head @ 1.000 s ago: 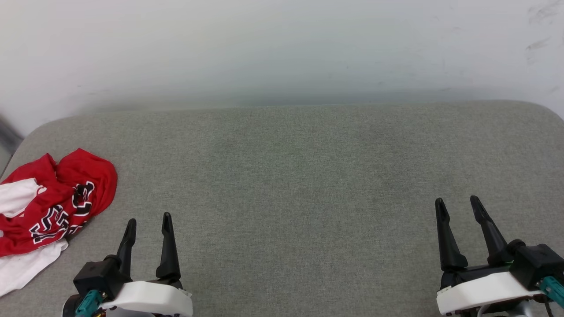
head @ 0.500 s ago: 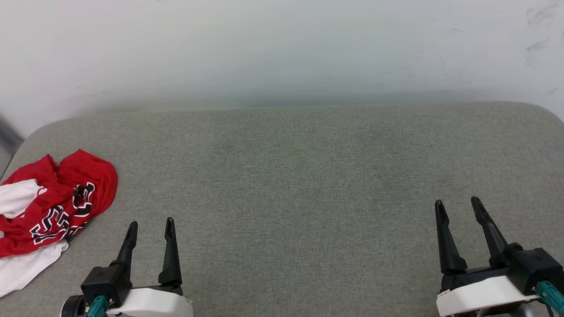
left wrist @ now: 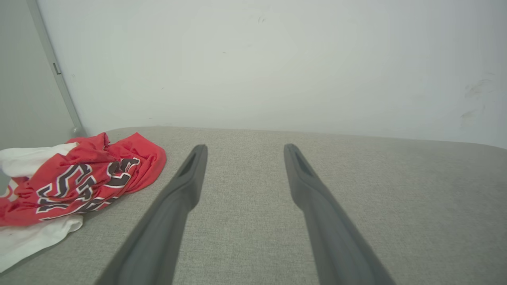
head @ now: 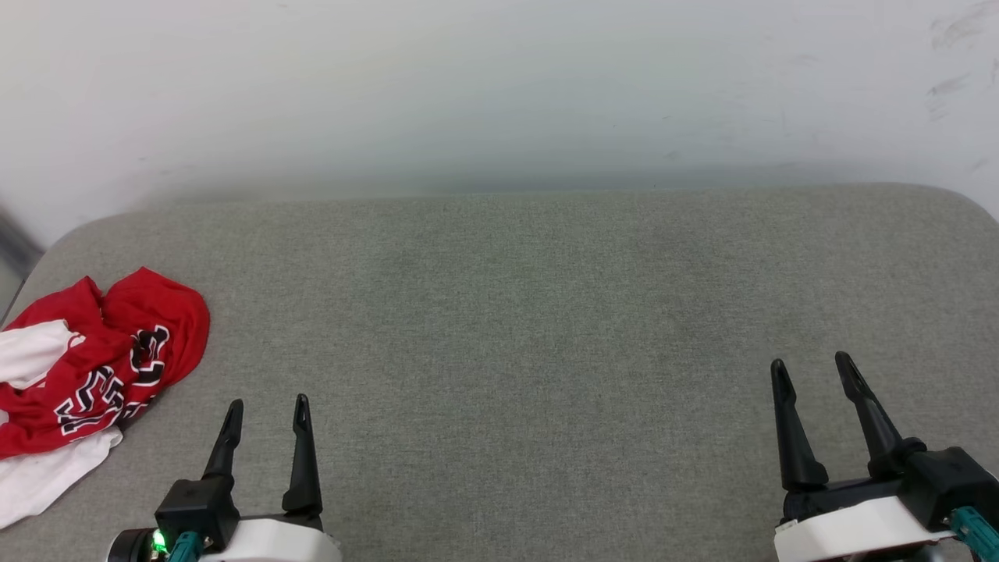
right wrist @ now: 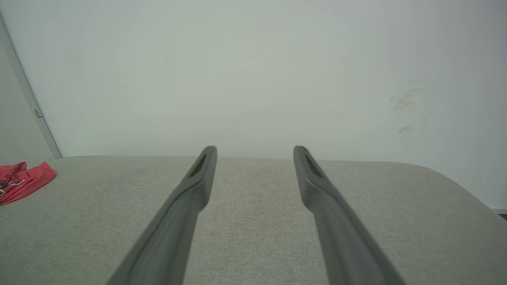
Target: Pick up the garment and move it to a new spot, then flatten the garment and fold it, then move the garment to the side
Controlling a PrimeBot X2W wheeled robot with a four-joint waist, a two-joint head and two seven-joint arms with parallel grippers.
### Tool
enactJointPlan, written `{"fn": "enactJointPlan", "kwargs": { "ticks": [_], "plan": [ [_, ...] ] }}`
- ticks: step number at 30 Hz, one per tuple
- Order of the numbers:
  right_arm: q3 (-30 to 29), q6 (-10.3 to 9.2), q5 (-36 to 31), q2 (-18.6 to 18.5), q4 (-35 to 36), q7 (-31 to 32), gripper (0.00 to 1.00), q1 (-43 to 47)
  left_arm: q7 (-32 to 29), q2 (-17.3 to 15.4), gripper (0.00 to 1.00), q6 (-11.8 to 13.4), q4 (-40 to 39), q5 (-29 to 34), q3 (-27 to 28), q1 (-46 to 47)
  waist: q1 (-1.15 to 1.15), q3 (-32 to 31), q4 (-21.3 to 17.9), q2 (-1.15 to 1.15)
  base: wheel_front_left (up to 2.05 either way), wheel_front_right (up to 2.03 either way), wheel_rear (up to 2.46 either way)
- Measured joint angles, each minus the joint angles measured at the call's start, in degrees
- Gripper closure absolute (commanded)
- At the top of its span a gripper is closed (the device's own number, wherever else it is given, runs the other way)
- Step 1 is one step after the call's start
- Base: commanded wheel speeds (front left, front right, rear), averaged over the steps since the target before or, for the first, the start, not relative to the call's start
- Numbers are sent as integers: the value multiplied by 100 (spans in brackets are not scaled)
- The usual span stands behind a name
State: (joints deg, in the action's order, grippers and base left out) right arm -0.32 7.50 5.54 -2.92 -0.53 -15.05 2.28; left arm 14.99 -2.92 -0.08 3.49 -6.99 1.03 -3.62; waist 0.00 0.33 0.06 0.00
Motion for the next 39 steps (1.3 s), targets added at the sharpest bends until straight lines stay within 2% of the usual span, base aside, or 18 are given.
{"fn": "enactJointPlan", "kwargs": {
  "ticks": [10,22,30,39],
  "plan": [
    [-18,0,407,0,-66,-3,0,9,8,-1,0,-1,91,-114,18,-1,0,-14,16,0,0,0,0],
    [-16,0,509,0,-80,-3,0,41,7,0,0,7,151,-134,48,-1,0,-5,145,0,0,0,0],
    [-9,0,505,0,-64,-3,0,119,8,0,0,13,178,-182,121,3,0,7,501,0,0,0,0],
    [5,-1,477,0,-35,-3,0,180,8,2,0,-21,175,-135,240,13,0,24,1153,0,0,0,0]
  ]
}}
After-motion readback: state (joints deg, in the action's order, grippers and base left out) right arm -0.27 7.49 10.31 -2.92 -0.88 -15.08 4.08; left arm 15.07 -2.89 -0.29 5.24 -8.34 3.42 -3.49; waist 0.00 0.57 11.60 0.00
